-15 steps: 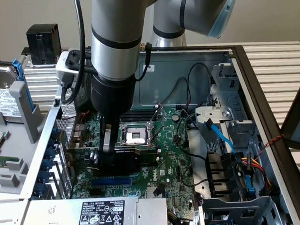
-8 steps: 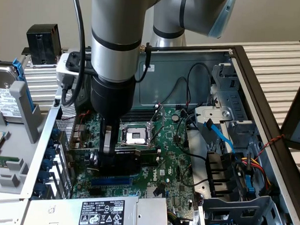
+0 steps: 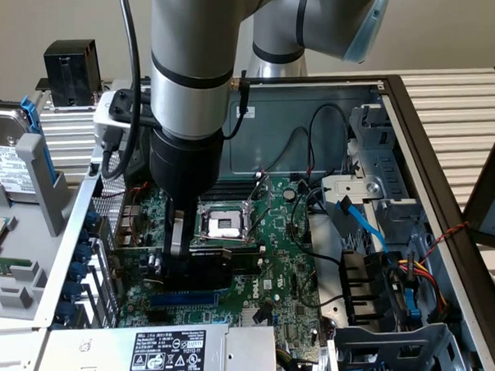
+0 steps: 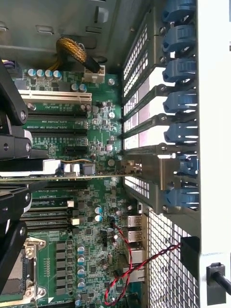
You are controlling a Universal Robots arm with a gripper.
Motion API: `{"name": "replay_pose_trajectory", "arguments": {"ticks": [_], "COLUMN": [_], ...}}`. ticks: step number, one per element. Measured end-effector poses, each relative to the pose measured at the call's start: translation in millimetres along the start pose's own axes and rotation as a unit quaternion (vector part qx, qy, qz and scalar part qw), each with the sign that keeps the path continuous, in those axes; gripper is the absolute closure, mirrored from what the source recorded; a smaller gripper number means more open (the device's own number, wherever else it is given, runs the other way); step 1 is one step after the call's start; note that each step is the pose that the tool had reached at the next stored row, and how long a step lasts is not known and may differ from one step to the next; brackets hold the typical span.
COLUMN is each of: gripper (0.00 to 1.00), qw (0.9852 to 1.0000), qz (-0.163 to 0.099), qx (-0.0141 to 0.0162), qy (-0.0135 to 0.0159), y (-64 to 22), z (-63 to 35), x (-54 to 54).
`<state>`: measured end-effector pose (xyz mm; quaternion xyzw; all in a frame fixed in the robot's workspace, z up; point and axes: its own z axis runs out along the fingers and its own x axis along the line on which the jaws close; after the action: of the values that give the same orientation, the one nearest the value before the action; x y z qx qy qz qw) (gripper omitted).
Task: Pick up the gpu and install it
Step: 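Insert the gpu into the slot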
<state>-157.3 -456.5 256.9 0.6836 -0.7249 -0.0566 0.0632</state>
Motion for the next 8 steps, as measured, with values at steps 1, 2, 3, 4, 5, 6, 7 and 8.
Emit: {"name": "replay_pose_trajectory", "arguments": {"ticks": [1,2,3,4,5,6,7,8], "gripper": [0.73,0.73,0.73,0.73,0.73,0.73,0.73,0.73], "qw": [1.0,1.0,1.0,1.0,1.0,1.0,1.0,1.0], "qz": [0.0,0.0,0.0,0.0,0.0,0.0,0.0,0.0], "qx": [0.0,0.0001,0.0,0.0,0.0,-0.0001,0.0,-0.0001], "qy": [0.0,0.0,0.0,0.0001,0.0001,0.0002,0.0001,0.0002], "y": [0.4,0.7,1.1,1.1,1.0,1.0,0.8,0.7], "z": [0.2,0.4,0.5,0.6,1.1,1.3,1.4,1.6], "x": [0.0,0.0,0.1,0.1,0.1,0.1,0.1,0.1]}}
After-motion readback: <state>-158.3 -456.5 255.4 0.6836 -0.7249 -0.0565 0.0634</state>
